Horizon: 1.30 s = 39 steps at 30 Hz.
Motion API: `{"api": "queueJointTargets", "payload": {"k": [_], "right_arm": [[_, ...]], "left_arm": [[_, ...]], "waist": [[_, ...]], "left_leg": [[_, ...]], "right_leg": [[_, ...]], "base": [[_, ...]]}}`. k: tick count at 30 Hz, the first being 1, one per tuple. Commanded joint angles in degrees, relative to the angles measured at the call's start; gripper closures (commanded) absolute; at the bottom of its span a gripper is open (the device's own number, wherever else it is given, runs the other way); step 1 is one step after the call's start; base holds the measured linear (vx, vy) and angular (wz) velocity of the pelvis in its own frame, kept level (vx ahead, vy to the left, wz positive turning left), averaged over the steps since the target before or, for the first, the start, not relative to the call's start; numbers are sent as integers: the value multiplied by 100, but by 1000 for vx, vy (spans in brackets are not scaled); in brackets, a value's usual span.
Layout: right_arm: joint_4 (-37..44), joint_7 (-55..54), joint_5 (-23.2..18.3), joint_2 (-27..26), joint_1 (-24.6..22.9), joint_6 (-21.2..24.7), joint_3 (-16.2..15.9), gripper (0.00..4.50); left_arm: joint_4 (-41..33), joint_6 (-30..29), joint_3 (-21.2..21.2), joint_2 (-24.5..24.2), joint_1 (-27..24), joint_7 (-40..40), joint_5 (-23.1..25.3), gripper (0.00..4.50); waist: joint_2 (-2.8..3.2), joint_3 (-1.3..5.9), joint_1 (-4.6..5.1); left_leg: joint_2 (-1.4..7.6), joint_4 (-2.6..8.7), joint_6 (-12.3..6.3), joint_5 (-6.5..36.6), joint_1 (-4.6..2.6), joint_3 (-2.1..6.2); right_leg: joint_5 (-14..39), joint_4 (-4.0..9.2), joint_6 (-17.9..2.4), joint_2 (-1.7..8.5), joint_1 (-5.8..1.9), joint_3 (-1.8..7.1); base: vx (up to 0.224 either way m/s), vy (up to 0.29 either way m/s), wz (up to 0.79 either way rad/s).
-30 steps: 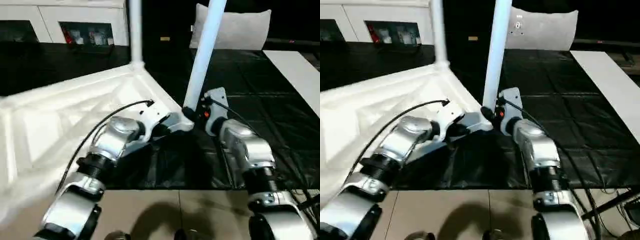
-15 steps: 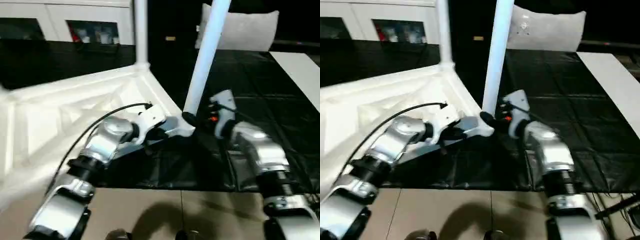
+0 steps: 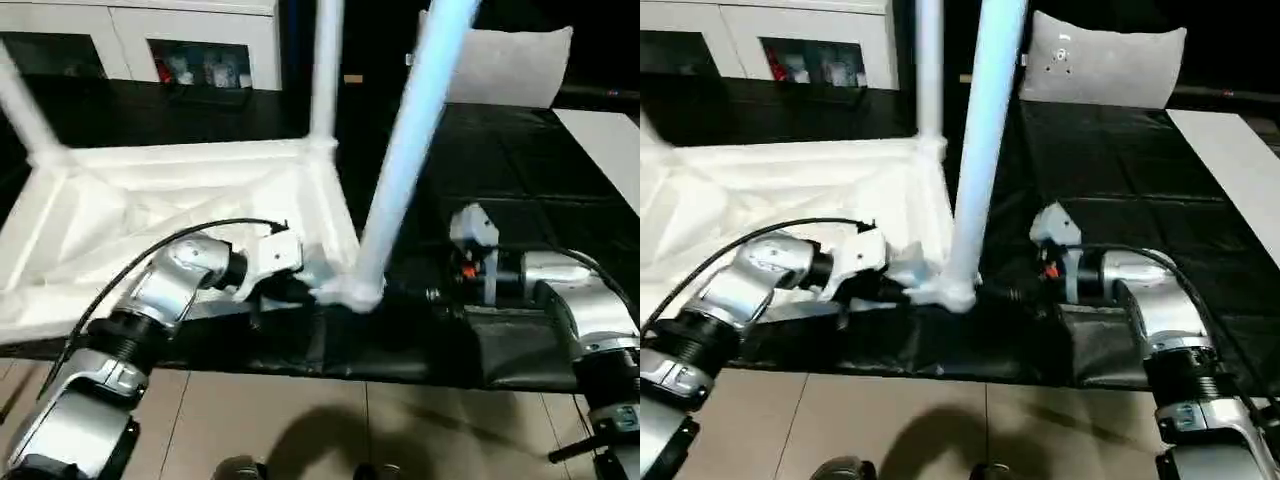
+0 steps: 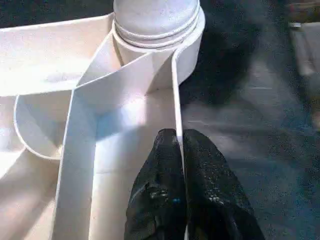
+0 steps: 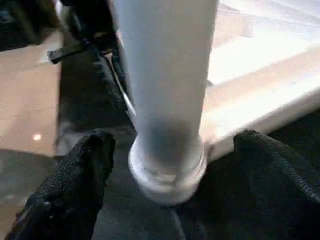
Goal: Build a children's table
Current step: Rotate leg to tighten
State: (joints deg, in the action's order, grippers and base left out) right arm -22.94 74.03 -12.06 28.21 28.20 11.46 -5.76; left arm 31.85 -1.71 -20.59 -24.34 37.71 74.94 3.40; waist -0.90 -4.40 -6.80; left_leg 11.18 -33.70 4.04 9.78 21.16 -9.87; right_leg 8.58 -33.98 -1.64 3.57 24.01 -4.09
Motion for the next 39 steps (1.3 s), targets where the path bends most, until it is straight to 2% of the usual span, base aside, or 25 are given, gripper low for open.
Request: {"api": "queueJointTargets", "payload": {"k": [1, 4, 9, 10, 12, 20, 22, 26, 27, 28, 31, 33, 34, 35, 36, 37, 38, 39], "right_arm": [[-19, 116, -61, 43, 67, -95, -59, 71], [55, 485, -257, 25, 37, -17, -189, 105], [100, 861, -345, 6, -22, 119, -274, 135], [111, 913, -359, 12, -37, 138, -292, 156], [47, 946, -364, 20, -31, 99, -338, 167], [49, 1033, -380, -2, -85, 102, -381, 235], [76, 1032, -398, -3, -110, 111, -417, 246], [249, 940, -581, -98, -205, 257, -319, 253], [373, 803, -719, -202, -272, 372, -206, 253], [406, 669, -732, -271, -298, 408, -169, 254], [272, -278, -409, -599, -248, 502, -136, 254], [127, -918, -196, -816, -189, 531, -99, 254], [11, -1380, -67, -969, -126, 582, -54, 255], [-89, -1785, 22, -1110, -56, 661, -3, 255], [-209, -2258, 113, -1288, 41, 801, 58, 256], [-209, -2258, 113, -1288, 41, 801, 58, 256], [-209, -2258, 113, -1288, 41, 801, 58, 257], [-324, -2740, 275, -1428, 156, 1032, 74, 257]], "left_arm": [[-352, 238, -168, 46, 27, 341, -171, 450], [-538, 264, -238, 26, -43, 680, -332, 450], [-484, 383, -249, 22, -42, 823, -333, 450], [-482, 396, -250, 20, -44, 828, -329, 450], [-485, 422, -254, 1, -47, 844, -336, 450], [-485, 436, -239, -7, -89, 810, -287, 450], [-427, 450, -232, -10, -90, 723, -238, 450], [-449, 340, -161, 13, -150, 660, -308, 450], [-509, 146, -91, 56, -183, 575, -375, 450], [-510, 30, -49, 92, -177, 452, -371, 450], [-432, -315, 97, 293, -100, -141, -274, 450], [-364, -459, 156, 426, -45, -525, -176, 450], [-299, -585, 200, 531, 14, -800, -111, 450], [-243, -681, 220, 613, 68, -995, -69, 450], [-172, -798, 238, 717, 140, -1234, -19, 450], [-172, -798, 238, 717, 140, -1234, -19, 450], [-172, -798, 238, 717, 140, -1234, -19, 450], [-157, -924, 257, 828, 196, -1474, 42, 450]], "waist": [[-15, 414, 11], [-22, 408, -19], [-31, 422, -41], [-30, 425, -44], [-13, 431, -75], [-41, 432, -93], [-30, 445, -99], [-25, 442, -106], [-4, 435, -110], [-14, 441, -107], [-16, 410, -58], [-33, 405, -28], [-38, 384, 50], [-45, 389, 80], [-39, 384, 151], [-41, 393, 171], [-44, 400, 188], [-36, 406, 217]], "left_leg": [[222, 379, -328, 1282, -89, 22], [225, 384, -330, 1322, -81, 20], [216, 379, -338, 1256, -71, 27], [216, 378, -343, 1251, -72, 26], [228, 377, -330, 1244, -84, 27], [217, 374, -306, 1179, -67, 26], [213, 368, -301, 1186, -72, 25], [215, 376, -287, 1207, -71, 31], [214, 378, -273, 1213, -69, 32], [219, 377, -262, 1235, -71, 32], [192, 392, -152, 1353, -87, 39], [171, 398, -98, 1414, -77, 55], [157, 407, -50, 1456, -77, 65], [148, 401, -47, 1475, -73, 69], [139, 411, -25, 1473, -66, 79], [136, 402, -22, 1462, -69, 84], [138, 398, -68, 1400, -54, 84], [139, 392, -105, 1325, -57, 66]], "right_leg": [[2000, 429, -1053, 457, -321, 257], [1988, 424, -1060, 457, -317, 258], [2075, 423, -988, 458, -334, 255], [2075, 424, -982, 458, -334, 255], [2047, 418, -992, 456, -321, 255], [2000, 407, -972, 457, -331, 253], [2053, 410, -954, 461, -336, 253], [2095, 418, -924, 456, -337, 249], [2094, 415, -927, 460, -333, 253], [2100, 422, -937, 466, -336, 254], [2446, 460, -835, 449, -298, 241], [2716, 486, -730, 466, -322, 227], [2935, 516, -622, 460, -299, 223], [2987, 524, -590, 462, -308, 217], [3014, 526, -581, 452, -305, 209], [3014, 531, -559, 458, -309, 211], [2909, 525, -558, 467, -323, 221], [2706, 509, -622, 449, -306, 240]], "base": [[0, 0, 0], [0, 0, 0], [0, 0, 0], [0, 0, 0], [0, 0, 0], [0, 0, 0], [0, 0, 0], [0, 0, 0], [0, 0, 0], [0, 0, 0], [0, 0, 0], [0, 0, 0], [0, 0, 0], [0, 0, 0], [0, 0, 0], [0, 0, 0], [0, 0, 0], [0, 0, 0]]}}
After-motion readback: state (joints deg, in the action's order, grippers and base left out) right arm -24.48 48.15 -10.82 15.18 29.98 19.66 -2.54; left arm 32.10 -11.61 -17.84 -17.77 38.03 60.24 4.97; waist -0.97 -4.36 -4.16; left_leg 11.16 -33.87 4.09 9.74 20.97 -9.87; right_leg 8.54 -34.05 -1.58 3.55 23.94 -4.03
